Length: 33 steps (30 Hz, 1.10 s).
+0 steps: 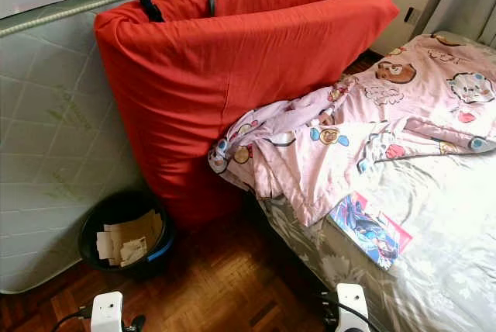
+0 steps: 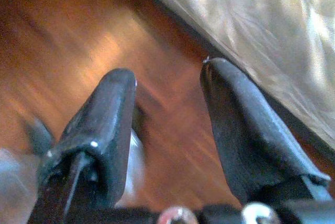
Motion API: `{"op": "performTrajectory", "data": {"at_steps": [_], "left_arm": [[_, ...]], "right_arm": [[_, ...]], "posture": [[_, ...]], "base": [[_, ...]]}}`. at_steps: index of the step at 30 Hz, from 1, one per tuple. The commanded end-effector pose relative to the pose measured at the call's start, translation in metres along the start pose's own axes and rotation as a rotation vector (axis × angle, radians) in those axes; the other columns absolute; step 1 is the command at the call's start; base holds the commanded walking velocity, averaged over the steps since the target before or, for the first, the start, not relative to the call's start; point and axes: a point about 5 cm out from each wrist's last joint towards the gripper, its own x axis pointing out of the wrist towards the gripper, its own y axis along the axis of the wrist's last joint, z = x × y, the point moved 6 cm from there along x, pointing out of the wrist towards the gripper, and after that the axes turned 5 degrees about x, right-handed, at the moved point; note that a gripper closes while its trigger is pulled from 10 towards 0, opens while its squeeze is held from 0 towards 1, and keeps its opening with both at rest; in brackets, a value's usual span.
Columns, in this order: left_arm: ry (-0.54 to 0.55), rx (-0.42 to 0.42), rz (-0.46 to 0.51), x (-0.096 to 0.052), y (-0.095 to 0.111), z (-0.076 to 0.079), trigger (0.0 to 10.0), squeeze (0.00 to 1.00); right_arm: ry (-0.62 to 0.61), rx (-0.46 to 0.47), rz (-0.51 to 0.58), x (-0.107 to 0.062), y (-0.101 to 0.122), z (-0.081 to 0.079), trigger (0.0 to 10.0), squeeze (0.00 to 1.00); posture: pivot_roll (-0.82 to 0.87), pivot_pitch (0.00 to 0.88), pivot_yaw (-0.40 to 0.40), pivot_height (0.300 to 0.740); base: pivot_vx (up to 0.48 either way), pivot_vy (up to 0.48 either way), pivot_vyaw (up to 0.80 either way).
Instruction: Clean up the room
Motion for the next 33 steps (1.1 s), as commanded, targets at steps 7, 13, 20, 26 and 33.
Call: {"op": "performTrajectory", "data": {"at_steps": [7,13,20,26,33], "left_arm": [[-0.04,0.002,0.004,-0.001,-0.003,0.015,10.0,0.0],[-0.036,0.007,0.042,-0.001,0.003,0.014,10.0,0.0],[-0.033,0.011,0.066,-0.002,0.006,0.014,10.0,0.0],[-0.043,0.0,0.062,-0.002,0.005,0.015,10.0,0.0],[-0.041,0.003,0.038,-0.002,0.002,0.015,10.0,0.0]], "right_arm": [[0.035,0.06,0.062,0.004,0.02,-0.015,10.0,0.0],[0.035,0.073,0.072,0.004,0.022,-0.015,10.0,0.0],[0.033,0.075,0.076,0.004,0.023,-0.015,10.0,0.0],[0.028,0.078,0.071,0.004,0.022,-0.014,10.0,0.0],[0.019,0.082,0.051,0.004,0.019,-0.013,10.0,0.0]], "posture": [[-0.07,0.0,0.022,0.74],[-0.07,0.0,0.023,0.74],[-0.08,0.0,0.021,0.74],[-0.08,0.0,0.02,0.74],[-0.08,0.0,0.018,0.74]], "base": [[0.0,0.0,0.0],[0.0,0.0,0.0],[0.0,0.0,0.0],[0.0,0.0,0.0],[0.0,0.0,-0.49]]}}
